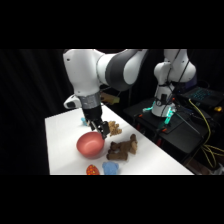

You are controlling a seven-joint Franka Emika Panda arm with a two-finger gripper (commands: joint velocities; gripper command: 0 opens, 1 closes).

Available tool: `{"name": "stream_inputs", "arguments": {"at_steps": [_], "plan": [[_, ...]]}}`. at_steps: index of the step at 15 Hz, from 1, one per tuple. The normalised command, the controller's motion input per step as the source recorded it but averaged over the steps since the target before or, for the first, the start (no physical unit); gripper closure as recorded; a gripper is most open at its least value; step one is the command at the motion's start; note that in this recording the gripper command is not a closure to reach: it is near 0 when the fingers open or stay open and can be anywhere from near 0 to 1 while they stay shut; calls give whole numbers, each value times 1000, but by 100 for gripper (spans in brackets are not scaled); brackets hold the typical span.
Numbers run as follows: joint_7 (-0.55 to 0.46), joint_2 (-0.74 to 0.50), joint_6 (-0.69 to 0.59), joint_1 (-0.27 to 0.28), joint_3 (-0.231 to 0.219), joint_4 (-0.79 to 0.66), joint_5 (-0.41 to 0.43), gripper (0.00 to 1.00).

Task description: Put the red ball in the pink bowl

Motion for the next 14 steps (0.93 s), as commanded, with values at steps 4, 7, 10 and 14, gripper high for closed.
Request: {"name": "stream_inputs", "arguments": {"at_steps": [4, 7, 10, 14], "plan": [[-202, 380, -219, 24, 38, 534, -32, 0], [-140, 406, -252, 58, 28, 615, -71, 0], [-131, 361, -274, 62, 21, 616, -102, 0], [-161, 314, -241, 36, 30, 522, -105, 0]]}}
